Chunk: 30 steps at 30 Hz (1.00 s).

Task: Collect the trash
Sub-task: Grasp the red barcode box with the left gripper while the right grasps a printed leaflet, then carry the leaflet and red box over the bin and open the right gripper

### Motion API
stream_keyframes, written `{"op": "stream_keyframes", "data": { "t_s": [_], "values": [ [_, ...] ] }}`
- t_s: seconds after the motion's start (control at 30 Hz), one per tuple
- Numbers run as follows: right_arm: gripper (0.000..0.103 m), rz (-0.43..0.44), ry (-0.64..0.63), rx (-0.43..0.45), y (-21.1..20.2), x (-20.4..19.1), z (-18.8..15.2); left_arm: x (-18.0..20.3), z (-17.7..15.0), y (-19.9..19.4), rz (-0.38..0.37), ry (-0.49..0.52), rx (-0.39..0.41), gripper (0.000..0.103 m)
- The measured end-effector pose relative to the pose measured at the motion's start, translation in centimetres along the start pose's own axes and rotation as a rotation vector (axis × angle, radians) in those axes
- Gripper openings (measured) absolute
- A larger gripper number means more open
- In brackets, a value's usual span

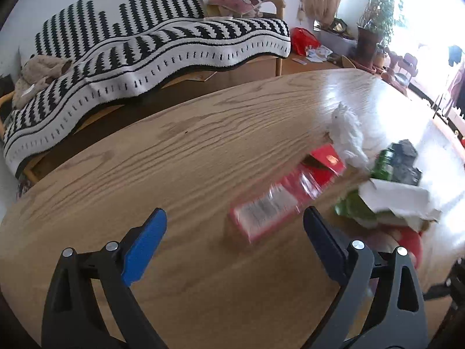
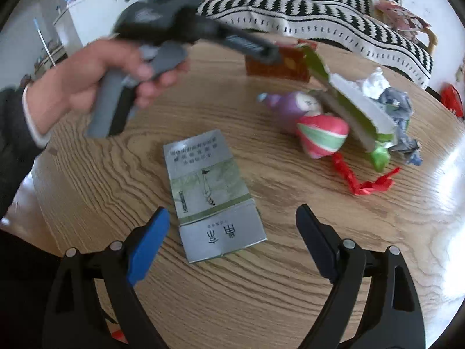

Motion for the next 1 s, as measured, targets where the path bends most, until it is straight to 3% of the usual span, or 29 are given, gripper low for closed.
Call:
{"op": "stream_keyframes", "data": {
  "t_s": [0.1, 0.13, 0.17, 0.2, 0.23, 0.3, 0.5, 0.67, 0.87, 1.0],
  "values": [
    [0.084, -0.023, -0.014, 0.006, 0.6, 0.0, 0.2, 0.5, 0.4, 0.8, -0.011, 0.026, 0.007, 0.088],
    [0.083, -0.027, -0.011, 0.012, 0.6, 0.0, 0.2, 0.7, 0.4, 0.9, -0.018, 0.035, 0.006, 0.075],
    [0.077, -0.032, -0.010, 0.018, 0.6, 0.0, 0.3, 1.1, 0.4, 1.1, -0.022, 0.046, 0.000, 0.070],
    [0.066, -0.043, -0.018, 0.019, 0.5, 0.0, 0.3, 1.4, 0.3, 1.2, -0.020, 0.059, -0.007, 0.054],
    [0.061, -0.047, -0.028, 0.021, 0.4, -0.3, 0.3, 1.6, 0.1, 1.3, -0.017, 0.071, -0.013, 0.035],
    [0.059, -0.030, -0.028, 0.024, 0.6, -0.3, 0.6, 1.9, -0.4, 1.1, -0.001, 0.084, -0.018, 0.021],
    [0.057, -0.029, -0.047, 0.073, -1.4, -1.6, 1.2, 1.4, -1.5, -2.7, 0.019, 0.049, 0.016, 0.021],
    [0.057, -0.054, 0.004, 0.132, -5.8, 0.1, 0.4, 1.4, -2.9, -7.5, 0.056, 0.023, 0.041, 0.021],
    [0.057, -0.150, 0.134, 0.170, -12.3, 5.4, -4.3, 5.1, -5.8, -12.9, 0.036, 0.003, 0.063, 0.021],
    [0.057, -0.277, 0.293, 0.145, -16.6, 11.2, -10.8, 10.7, -8.6, -14.0, 0.005, 0.017, 0.042, 0.021]
  ]
}}
Point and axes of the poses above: each gripper's, at about its wrist camera, not at the fingertips, and y roughly the way its jaws point, x to its right, z to its top, the point moved 3 cm from there along y, roughly the way its jaws point, and after that the axes turned 13 degrees about -y, right-handed, at the moved point
